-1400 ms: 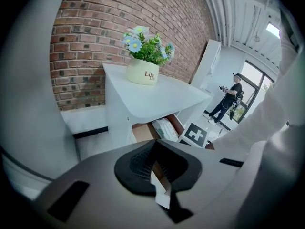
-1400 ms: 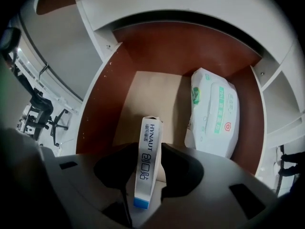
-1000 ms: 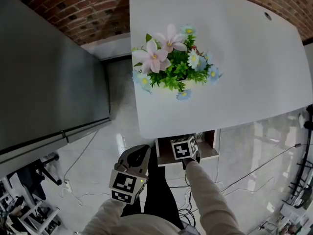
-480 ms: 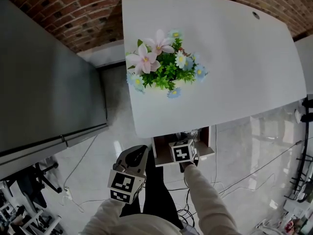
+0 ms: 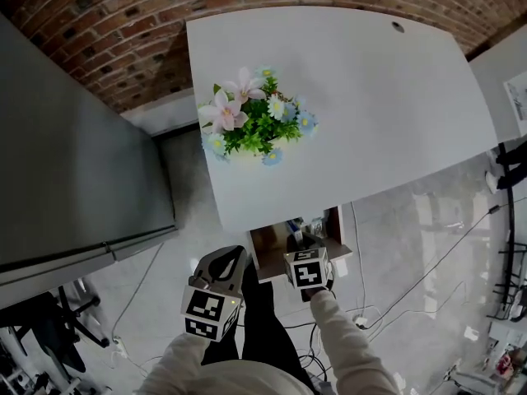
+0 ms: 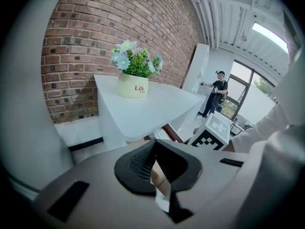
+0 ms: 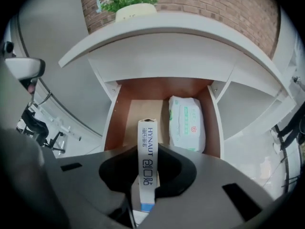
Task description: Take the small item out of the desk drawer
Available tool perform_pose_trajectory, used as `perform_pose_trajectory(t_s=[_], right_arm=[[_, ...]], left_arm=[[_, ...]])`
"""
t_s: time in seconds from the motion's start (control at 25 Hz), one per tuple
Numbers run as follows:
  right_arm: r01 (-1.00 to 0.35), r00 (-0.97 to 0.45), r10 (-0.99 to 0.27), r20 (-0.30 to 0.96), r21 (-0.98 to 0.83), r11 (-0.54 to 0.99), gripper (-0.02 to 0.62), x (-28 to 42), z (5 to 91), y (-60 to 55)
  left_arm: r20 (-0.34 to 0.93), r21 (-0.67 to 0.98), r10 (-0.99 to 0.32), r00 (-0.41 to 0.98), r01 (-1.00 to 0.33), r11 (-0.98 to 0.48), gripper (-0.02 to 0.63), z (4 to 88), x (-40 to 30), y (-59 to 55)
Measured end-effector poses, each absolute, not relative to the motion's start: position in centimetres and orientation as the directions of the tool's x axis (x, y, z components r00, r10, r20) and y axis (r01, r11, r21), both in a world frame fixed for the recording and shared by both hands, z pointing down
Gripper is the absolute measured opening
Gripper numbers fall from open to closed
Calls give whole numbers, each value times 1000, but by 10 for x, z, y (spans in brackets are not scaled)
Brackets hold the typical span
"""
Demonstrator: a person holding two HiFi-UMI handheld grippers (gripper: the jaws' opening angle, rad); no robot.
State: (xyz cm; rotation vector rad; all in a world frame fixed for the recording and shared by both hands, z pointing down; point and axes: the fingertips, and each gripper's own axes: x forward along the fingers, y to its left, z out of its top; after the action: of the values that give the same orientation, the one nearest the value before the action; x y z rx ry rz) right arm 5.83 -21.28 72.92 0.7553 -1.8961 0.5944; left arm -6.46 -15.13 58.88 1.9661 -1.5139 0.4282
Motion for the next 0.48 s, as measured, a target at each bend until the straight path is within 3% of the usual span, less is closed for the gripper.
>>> perform_pose_trajectory(t_s=[0.48], right_arm=[[-773,-389,-360,848,-88,628,91,61,667,-196]], left_arm=[[555,247,-767,322,-944,-218,18,570,-64,-149]])
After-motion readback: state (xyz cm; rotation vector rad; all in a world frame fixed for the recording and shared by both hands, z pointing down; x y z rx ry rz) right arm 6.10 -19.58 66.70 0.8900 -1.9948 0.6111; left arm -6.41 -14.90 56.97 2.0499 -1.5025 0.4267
